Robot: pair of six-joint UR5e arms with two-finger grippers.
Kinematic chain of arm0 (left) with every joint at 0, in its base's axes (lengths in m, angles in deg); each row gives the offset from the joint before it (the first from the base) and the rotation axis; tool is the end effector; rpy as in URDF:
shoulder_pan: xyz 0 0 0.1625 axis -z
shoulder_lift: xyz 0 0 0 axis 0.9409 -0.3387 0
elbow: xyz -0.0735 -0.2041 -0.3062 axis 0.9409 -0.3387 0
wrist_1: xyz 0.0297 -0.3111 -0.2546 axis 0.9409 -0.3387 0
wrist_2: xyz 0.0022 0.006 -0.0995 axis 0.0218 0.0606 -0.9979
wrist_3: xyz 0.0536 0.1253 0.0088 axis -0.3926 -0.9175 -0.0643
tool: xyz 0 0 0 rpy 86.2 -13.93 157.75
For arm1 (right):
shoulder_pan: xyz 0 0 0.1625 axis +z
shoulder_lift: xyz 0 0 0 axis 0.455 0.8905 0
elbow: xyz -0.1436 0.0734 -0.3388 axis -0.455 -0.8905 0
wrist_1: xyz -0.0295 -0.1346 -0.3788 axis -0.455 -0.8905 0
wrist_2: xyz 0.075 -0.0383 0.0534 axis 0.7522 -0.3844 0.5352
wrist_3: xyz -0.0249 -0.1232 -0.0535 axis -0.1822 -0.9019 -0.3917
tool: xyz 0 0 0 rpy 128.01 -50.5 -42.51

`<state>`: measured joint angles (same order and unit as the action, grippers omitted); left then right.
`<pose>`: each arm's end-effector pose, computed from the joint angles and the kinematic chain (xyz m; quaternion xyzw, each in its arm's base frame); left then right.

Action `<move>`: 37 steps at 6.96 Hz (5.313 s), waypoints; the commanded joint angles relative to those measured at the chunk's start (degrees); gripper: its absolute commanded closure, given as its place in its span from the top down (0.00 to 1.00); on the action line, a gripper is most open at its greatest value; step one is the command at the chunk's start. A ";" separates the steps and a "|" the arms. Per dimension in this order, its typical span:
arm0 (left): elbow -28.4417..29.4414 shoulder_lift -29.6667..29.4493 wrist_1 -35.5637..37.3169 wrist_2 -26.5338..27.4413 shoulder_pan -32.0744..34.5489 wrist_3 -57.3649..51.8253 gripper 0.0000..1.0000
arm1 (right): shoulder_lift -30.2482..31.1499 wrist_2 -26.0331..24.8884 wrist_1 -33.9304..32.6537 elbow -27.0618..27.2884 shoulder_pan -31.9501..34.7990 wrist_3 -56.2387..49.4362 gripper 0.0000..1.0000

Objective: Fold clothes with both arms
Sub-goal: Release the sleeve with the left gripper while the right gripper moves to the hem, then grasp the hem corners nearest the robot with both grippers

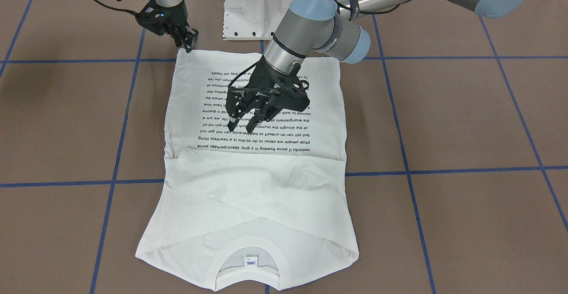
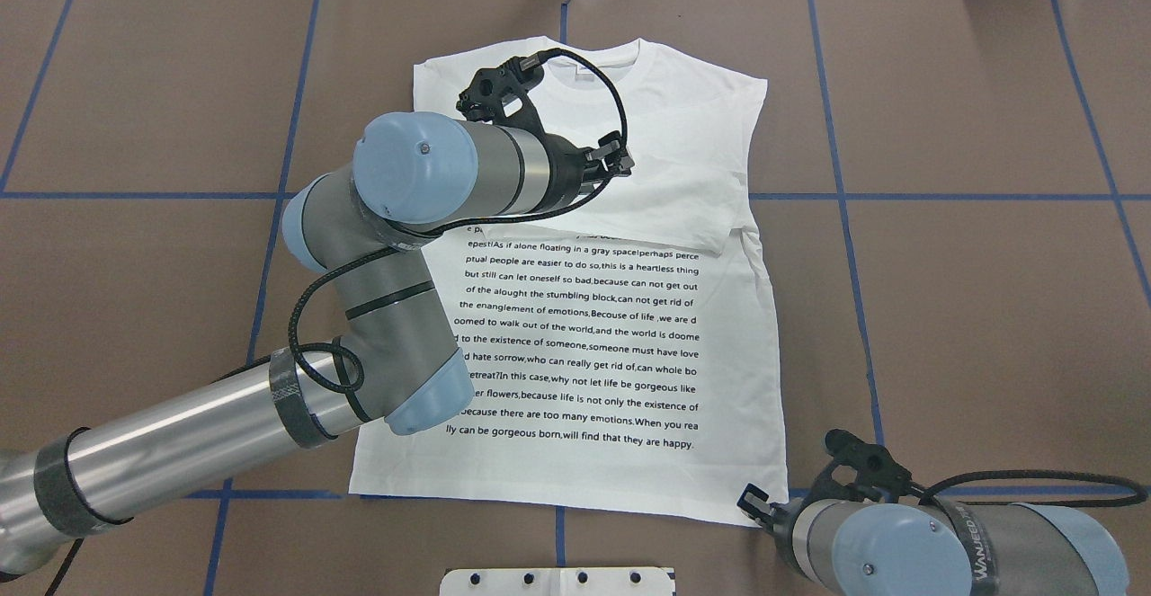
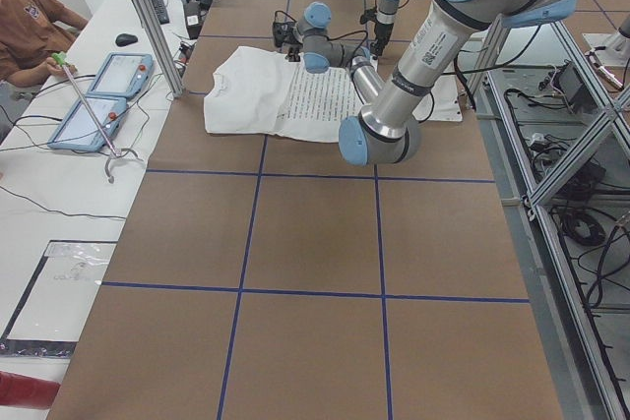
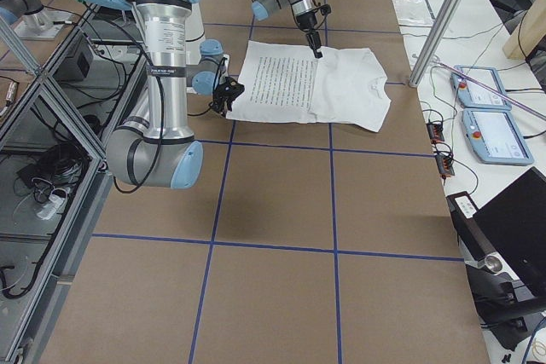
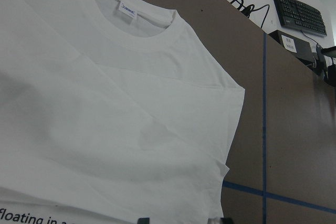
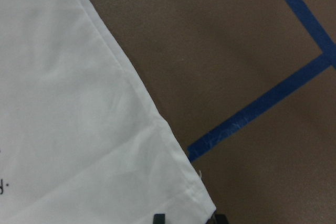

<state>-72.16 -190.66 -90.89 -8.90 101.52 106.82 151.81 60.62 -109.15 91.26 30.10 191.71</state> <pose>0.5432 -0.4711 0.1001 0.1208 0.6318 -0.1965 0.7400 -0.4884 -0.1635 0.3534 -0.0806 -0.3549 0.2945 0.8837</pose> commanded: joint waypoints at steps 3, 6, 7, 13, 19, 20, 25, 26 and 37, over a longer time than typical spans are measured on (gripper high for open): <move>-0.24 0.28 0.00 0.09 0.06 0.00 0.54 | 0.62 0.00 -0.01 -0.18 0.13 0.00 0.38; -0.41 0.71 0.00 0.09 0.06 0.00 0.54 | 0.27 0.08 -0.10 -0.18 0.13 0.00 0.00; -0.85 1.06 0.00 0.00 0.06 0.00 0.54 | 0.27 0.17 -0.10 -0.09 0.13 0.17 0.00; -30.87 21.67 25.37 0.70 -8.70 0.43 0.53 | 3.86 3.07 -0.10 5.44 1.19 0.00 0.00; -33.99 27.26 43.46 5.98 -22.16 14.31 0.53 | 8.09 2.98 0.25 6.24 0.93 -0.53 0.00; -33.99 27.26 45.59 5.98 -23.92 16.50 0.53 | 8.09 2.98 0.25 6.07 0.92 -0.53 0.00; -33.20 28.22 45.44 5.72 -27.10 18.54 0.52 | 7.65 3.07 0.25 6.15 0.92 -0.53 0.00; -33.20 28.05 45.35 5.63 -27.10 18.45 0.52 | 7.65 2.98 0.25 6.15 0.92 -0.44 0.00; -31.70 27.79 43.59 5.72 -27.10 17.66 0.00 | 7.74 2.98 0.25 6.42 0.92 -0.26 0.00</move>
<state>-103.57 -162.65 -47.27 -3.06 74.38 124.54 159.50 63.60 -108.90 97.67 31.02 191.45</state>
